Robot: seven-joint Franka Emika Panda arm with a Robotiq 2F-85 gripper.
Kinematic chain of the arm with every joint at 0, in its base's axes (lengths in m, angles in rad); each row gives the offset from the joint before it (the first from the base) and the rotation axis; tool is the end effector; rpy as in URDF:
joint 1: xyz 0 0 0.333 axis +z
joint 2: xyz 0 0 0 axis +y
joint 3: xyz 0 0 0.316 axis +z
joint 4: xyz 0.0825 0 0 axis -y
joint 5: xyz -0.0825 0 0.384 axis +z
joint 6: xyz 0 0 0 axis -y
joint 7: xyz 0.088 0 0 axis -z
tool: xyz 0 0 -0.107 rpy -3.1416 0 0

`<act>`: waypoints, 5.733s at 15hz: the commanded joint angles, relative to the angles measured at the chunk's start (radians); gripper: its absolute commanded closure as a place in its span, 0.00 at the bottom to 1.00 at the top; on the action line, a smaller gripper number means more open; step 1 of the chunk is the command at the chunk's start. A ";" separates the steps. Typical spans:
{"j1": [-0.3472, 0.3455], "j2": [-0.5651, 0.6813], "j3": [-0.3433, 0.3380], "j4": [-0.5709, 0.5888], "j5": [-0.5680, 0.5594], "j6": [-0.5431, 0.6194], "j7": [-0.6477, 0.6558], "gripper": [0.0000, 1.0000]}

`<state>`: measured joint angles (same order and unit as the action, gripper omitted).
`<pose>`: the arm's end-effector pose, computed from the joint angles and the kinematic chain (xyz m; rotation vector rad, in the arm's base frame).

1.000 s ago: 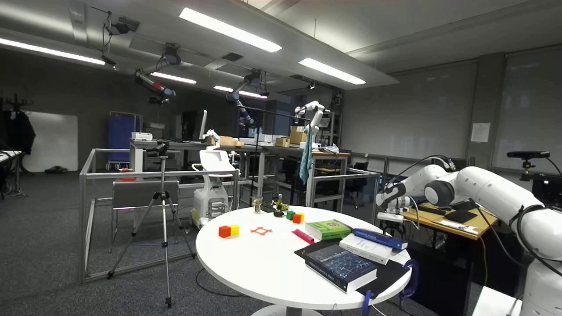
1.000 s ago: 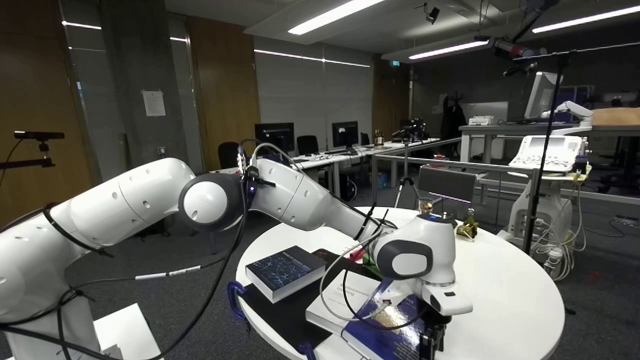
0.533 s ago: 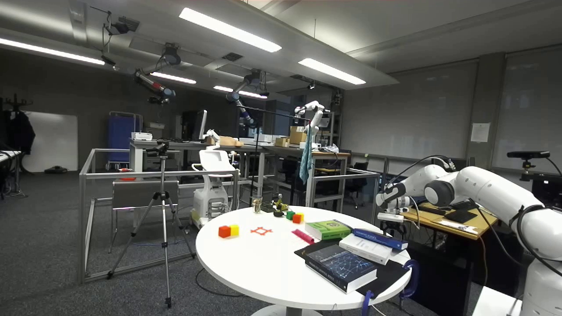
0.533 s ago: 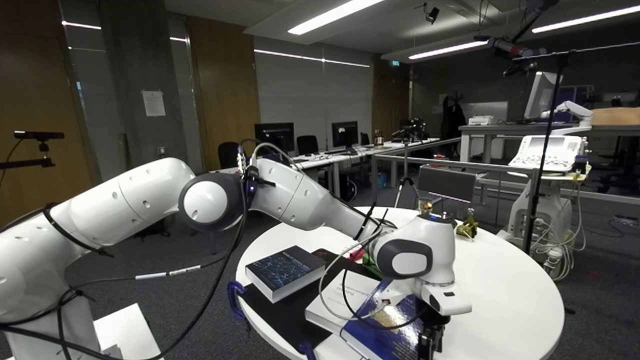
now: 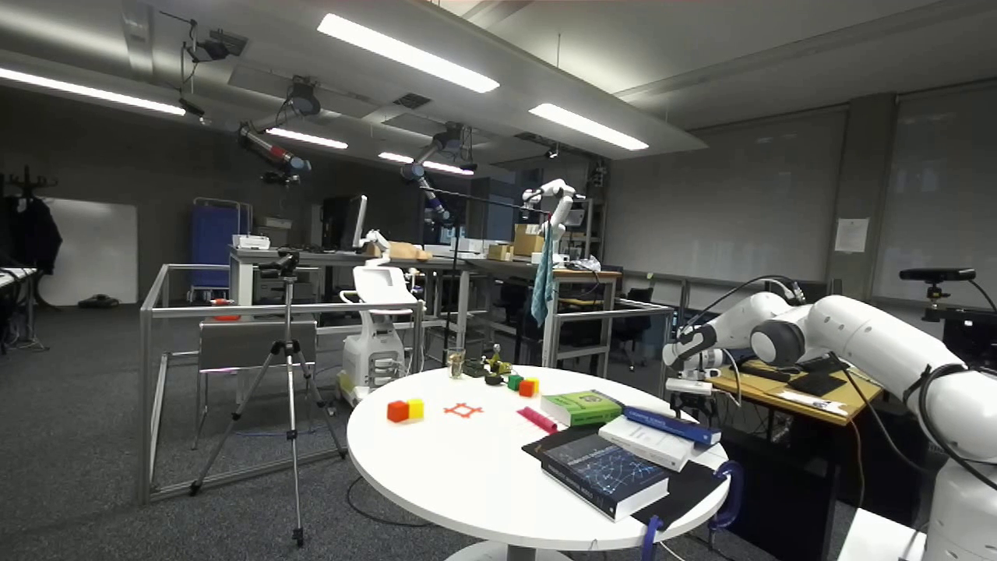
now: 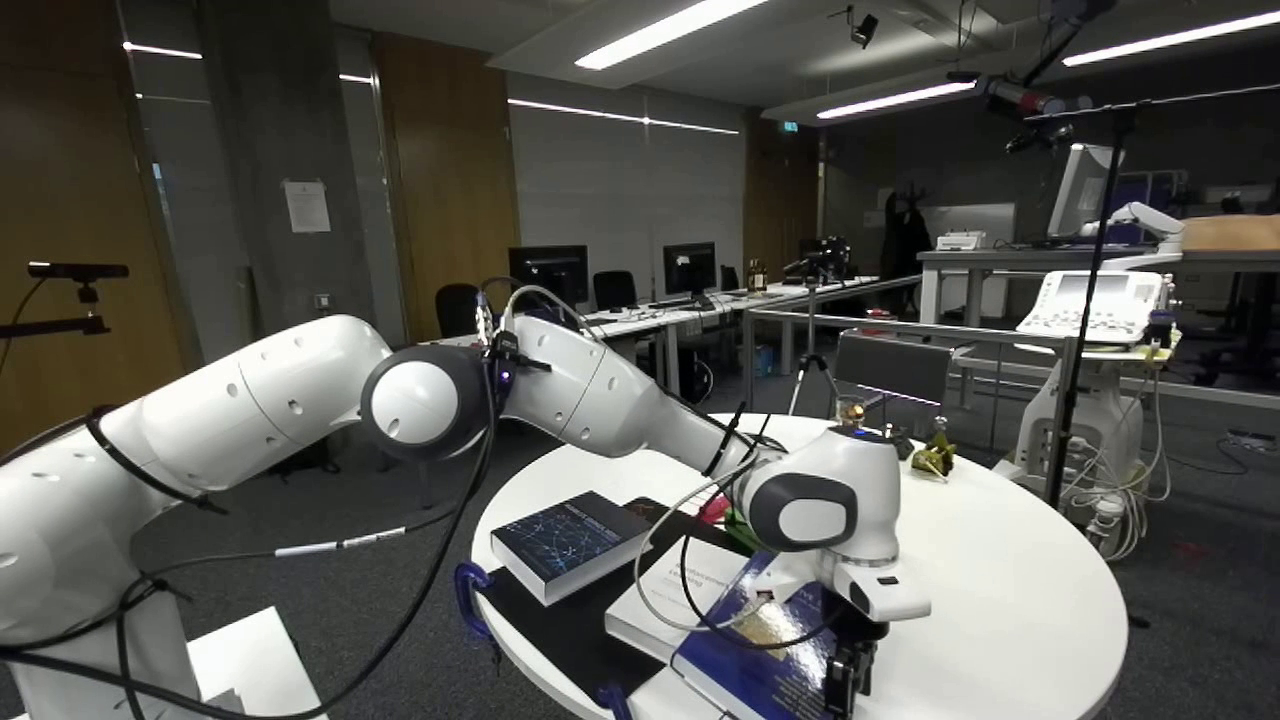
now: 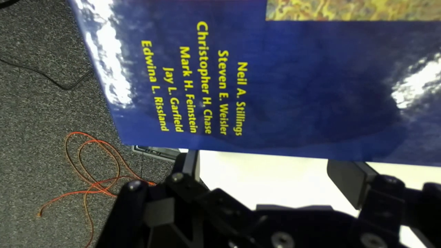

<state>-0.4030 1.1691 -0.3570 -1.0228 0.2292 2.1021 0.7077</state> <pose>0.6262 -0.4468 0.1365 2.3106 -1.9211 -0.0509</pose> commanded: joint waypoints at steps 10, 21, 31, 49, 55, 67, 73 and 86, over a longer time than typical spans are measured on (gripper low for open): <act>0.078 -0.104 0.033 -0.037 0.037 -0.213 0.017 0.00; 0.067 -0.120 0.052 -0.032 0.031 -0.208 -0.047 0.00; 0.024 -0.108 0.056 -0.088 0.071 0.057 -0.143 0.00; 0.057 -0.135 0.085 -0.242 0.090 0.147 -0.127 0.00; 0.081 -0.167 0.078 -0.289 0.083 0.126 -0.094 0.00; 0.128 -0.298 0.064 -0.430 0.072 0.063 -0.037 0.00; 0.136 -0.338 0.064 -0.466 0.039 0.011 0.022 0.00; 0.159 -0.371 0.066 -0.506 -0.021 -0.036 0.141 0.00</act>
<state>-0.2573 0.8697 -0.2956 -1.4468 0.2220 2.0829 0.8427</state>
